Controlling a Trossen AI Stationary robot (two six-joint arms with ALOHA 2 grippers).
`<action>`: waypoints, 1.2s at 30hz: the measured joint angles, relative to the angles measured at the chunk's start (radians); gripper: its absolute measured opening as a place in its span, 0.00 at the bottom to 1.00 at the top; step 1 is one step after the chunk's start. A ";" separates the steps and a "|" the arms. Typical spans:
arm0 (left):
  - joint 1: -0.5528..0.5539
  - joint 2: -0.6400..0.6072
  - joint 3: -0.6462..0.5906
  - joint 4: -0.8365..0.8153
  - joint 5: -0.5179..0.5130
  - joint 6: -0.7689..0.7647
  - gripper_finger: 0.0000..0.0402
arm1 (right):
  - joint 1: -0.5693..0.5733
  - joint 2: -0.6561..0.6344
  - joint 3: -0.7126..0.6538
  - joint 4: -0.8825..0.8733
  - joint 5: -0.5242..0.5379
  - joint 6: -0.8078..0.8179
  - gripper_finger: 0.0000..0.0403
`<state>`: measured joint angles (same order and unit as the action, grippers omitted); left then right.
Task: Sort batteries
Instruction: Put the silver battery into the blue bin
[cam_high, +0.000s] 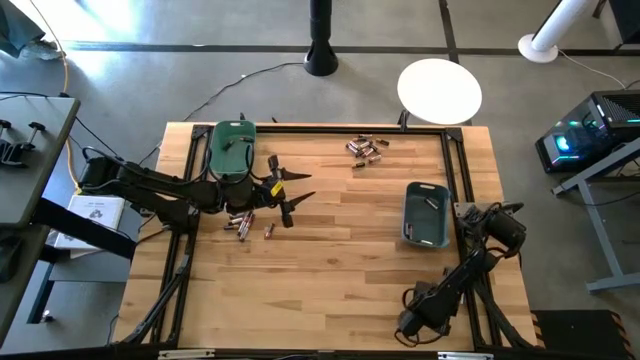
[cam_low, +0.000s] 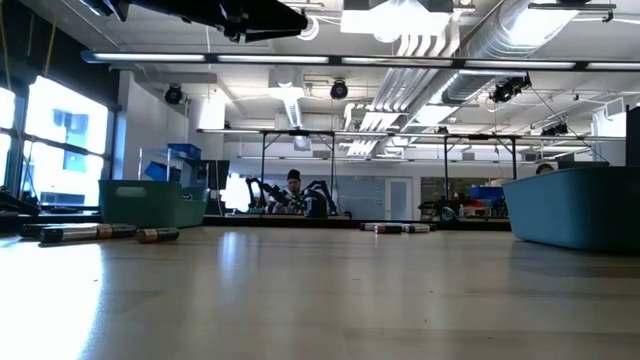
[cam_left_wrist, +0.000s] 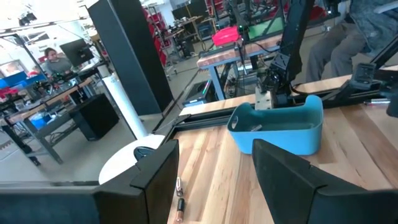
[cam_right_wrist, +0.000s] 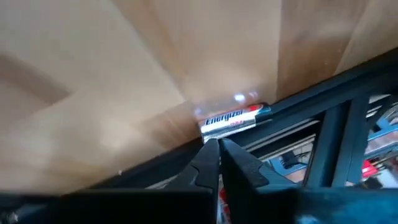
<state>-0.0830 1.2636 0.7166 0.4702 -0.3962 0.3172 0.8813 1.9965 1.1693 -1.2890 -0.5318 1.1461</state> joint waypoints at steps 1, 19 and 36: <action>0.000 0.000 0.000 0.000 0.000 0.000 0.49 | 0.004 0.000 -0.011 0.011 -0.002 0.012 0.04; 0.000 0.000 0.000 -0.002 0.001 -0.001 0.49 | 0.047 -0.001 -0.089 0.129 -0.083 0.078 0.00; 0.000 0.000 0.000 -0.001 0.002 -0.028 0.49 | -0.038 0.000 0.207 -0.086 0.485 -0.180 0.00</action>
<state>-0.0830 1.2636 0.7170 0.4694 -0.3946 0.2893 0.8438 1.9960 1.3761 -1.3751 -0.0471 0.9663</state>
